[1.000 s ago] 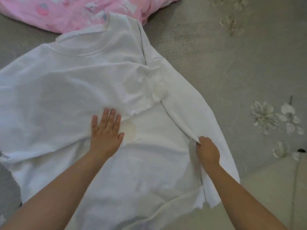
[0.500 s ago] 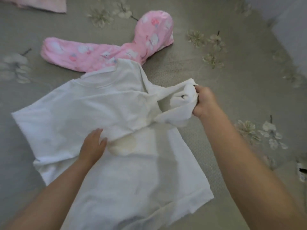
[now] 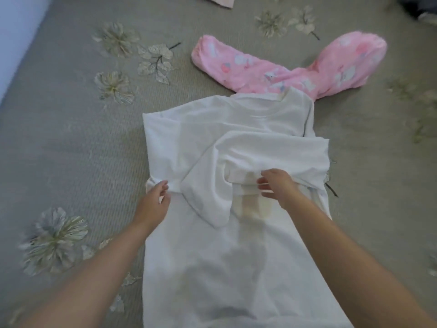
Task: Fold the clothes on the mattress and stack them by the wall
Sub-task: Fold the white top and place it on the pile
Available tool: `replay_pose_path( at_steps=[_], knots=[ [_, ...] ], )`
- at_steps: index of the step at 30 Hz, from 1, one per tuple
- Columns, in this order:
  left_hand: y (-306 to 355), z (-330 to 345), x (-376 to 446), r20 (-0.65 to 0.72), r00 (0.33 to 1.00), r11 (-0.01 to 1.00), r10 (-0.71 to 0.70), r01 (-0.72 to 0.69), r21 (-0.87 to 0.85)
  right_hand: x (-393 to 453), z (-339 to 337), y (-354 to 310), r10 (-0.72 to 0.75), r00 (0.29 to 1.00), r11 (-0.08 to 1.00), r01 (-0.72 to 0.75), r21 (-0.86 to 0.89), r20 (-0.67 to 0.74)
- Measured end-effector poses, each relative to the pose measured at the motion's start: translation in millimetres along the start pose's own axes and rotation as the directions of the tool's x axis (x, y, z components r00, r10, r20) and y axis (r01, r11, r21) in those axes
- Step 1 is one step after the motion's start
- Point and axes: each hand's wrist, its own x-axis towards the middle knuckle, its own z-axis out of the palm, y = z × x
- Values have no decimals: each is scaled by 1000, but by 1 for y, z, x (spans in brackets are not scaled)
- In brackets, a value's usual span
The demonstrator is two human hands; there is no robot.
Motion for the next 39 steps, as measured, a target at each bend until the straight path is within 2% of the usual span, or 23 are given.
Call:
replay_pose_path(
  at_steps=[1,2,4,5,7,8,10,13,15,17,19,22,24,26,28,29,30,32,33,34,35,36,39],
  knots=[
    [6,11,7,23,1000,999,13,-13,-30,6,-4,8,-81,996,980,73,-186,-38],
    [14,20,16,54,998,998,11,-8,-59,12,-9,13,-186,981,903,150,-403,-50],
    [26,38,35,135,991,1000,-23,24,-9,22,-20,20,-361,932,571,256,-780,41],
    [31,46,43,169,985,996,-38,23,90,26,-24,23,-400,910,383,271,-883,105],
    [38,54,54,192,979,952,-68,6,306,35,-28,30,-422,891,77,220,-973,168],
    [41,55,56,189,980,931,-61,-13,366,40,-28,33,-428,887,-16,185,-983,174],
    [43,55,60,170,985,939,18,-76,337,51,-29,34,-466,869,-104,136,-985,169],
    [45,42,59,198,970,990,142,-142,-17,65,-35,30,-530,837,-99,100,-990,137],
    [52,20,53,190,949,967,250,-236,-92,71,-43,27,-553,822,-79,108,-991,134],
    [59,-4,53,132,909,913,395,-405,57,75,-55,25,-595,791,-45,139,-989,138],
    [66,-25,60,57,875,823,480,-472,317,74,-72,24,-606,785,4,163,-987,127],
    [66,-38,81,81,896,697,437,-395,599,67,-91,31,-453,881,-63,124,-990,139],
    [62,-31,88,103,904,639,414,-369,675,62,-93,36,-307,930,-163,160,-973,205],
    [51,-18,93,102,935,634,339,-307,710,61,-88,40,-134,957,-189,229,-955,256],
    [38,-7,94,85,971,712,224,-222,666,65,-83,39,-118,958,-107,249,-962,261],
    [33,-5,94,70,977,757,202,-202,622,68,-83,34,-205,952,-15,231,-973,229],
    [31,-4,94,66,974,794,215,-214,570,73,-84,28,-342,924,113,221,-969,171],
    [32,-6,93,95,960,833,265,-277,479,83,-86,12,-592,805,325,274,-905,31],
    [36,-9,92,97,955,853,279,-293,432,90,-86,3,-656,755,361,311,-879,-3],
    [39,-11,90,81,952,869,296,-304,391,98,-83,-7,-666,746,359,330,-873,8],
    [43,-14,91,47,942,869,331,-324,374,105,-80,-18,-641,766,340,344,-875,52],
    [48,-16,93,14,925,854,380,-357,378,110,-76,-27,-561,822,334,339,-879,103],
    [59,-19,104,10,894,782,448,-397,481,121,-72,-51,-264,951,311,243,-919,162]
  ],
)
